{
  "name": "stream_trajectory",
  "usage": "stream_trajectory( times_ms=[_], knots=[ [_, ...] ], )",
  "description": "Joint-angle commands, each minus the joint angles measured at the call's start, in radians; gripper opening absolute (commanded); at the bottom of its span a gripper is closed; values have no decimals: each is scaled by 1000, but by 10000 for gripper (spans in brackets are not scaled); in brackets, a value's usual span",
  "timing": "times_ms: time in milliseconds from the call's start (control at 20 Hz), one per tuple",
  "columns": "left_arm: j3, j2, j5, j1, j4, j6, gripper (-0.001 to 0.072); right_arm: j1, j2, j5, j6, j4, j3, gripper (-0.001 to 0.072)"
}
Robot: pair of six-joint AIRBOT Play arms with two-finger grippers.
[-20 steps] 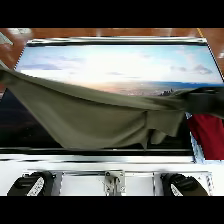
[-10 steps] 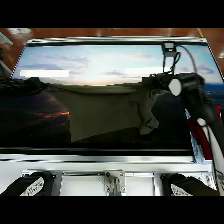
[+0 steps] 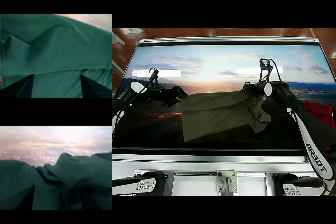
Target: Fold the shirts.
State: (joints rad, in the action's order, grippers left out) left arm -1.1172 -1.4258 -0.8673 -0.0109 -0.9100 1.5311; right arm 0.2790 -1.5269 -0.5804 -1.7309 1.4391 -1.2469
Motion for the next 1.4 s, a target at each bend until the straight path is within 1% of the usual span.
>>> stream_trajectory(
  times_ms=[0,50,150,200,250,350,400,450,500,600,650,750,900,1100,1150,1250,1300,1350],
  knots=[
    [-40,-27,-185,-66,57,4,682,-21,63,-93,63,45,-43,700],
    [-59,-18,-291,-114,57,-36,666,-38,110,-153,77,122,-57,700],
    [-59,30,-459,-210,33,-91,650,-95,220,-290,79,335,-63,698],
    [-40,69,-518,-249,-5,-105,498,-142,267,-392,76,426,-63,698],
    [-5,116,-540,-275,-45,-109,393,-200,297,-476,76,463,-63,697],
    [125,217,-536,-305,-80,-106,412,-358,316,-636,77,417,-61,697],
    [209,251,-536,-307,-80,-106,587,-431,314,-678,80,363,-49,697],
    [288,266,-536,-304,-77,-106,717,-506,314,-695,98,278,-24,697],
    [367,267,-525,-301,-77,-107,720,-567,314,-698,124,185,8,697],
    [486,266,-457,-295,-67,-111,720,-654,314,-695,198,-17,84,695],
    [532,262,-418,-290,-37,-134,720,-674,314,-691,229,-90,124,695],
    [597,254,-348,-271,40,-158,720,-672,314,-666,254,-139,185,695],
    [620,205,-273,-219,104,-159,720,-648,313,-605,255,-144,248,695],
    [620,138,-174,-135,219,-185,710,-644,271,-614,268,-200,258,695],
    [620,123,-142,-114,240,-185,639,-644,256,-625,279,-230,258,695],
    [620,117,-73,-86,295,-185,368,-643,226,-652,317,-290,258,695],
    [620,117,-47,-82,326,-185,312,-643,211,-667,334,-316,258,695],
    [619,117,-35,-82,343,-185,311,-643,195,-678,350,-334,258,695]
  ],
)
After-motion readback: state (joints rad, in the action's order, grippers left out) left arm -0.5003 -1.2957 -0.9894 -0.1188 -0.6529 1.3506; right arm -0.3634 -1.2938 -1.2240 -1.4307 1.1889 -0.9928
